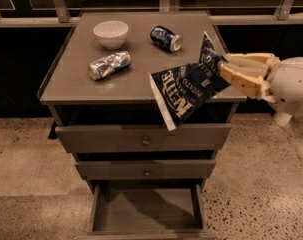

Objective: Pick blue chip bag from bottom drawer and place on counter

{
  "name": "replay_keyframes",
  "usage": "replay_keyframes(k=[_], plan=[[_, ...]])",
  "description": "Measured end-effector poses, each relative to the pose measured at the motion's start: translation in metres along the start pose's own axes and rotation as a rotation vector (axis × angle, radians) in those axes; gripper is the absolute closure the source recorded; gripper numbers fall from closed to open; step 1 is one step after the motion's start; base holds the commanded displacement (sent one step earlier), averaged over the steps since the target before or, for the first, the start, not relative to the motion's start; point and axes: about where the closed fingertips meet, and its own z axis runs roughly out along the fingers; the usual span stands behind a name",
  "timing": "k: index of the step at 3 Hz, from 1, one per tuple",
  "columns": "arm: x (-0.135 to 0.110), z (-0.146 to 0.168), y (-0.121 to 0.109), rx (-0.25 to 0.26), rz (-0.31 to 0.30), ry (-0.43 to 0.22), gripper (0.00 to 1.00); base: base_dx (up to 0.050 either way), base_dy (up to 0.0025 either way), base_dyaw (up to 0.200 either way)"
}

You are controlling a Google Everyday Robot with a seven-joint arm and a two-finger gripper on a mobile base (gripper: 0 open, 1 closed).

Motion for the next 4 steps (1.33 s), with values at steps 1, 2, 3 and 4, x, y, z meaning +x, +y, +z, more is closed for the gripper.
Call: replay_keyframes(k=[1, 2, 3, 4], plan=[[-0.001, 0.001, -0.04, 0.042, 0.025, -0.06, 1.0, 0.0, 0.0, 0.0], [0.012, 0.001, -0.071, 0.149, 0.069, -0.016, 1.0, 0.0, 0.0, 0.0], [0.033, 0.005, -0.097, 0.297, 0.113, 0.087, 1.0, 0.0, 0.0, 0.0], [0.052, 0.006, -0.121, 0.429, 0.148, 0.162, 1.0, 0.0, 0.0, 0.0]])
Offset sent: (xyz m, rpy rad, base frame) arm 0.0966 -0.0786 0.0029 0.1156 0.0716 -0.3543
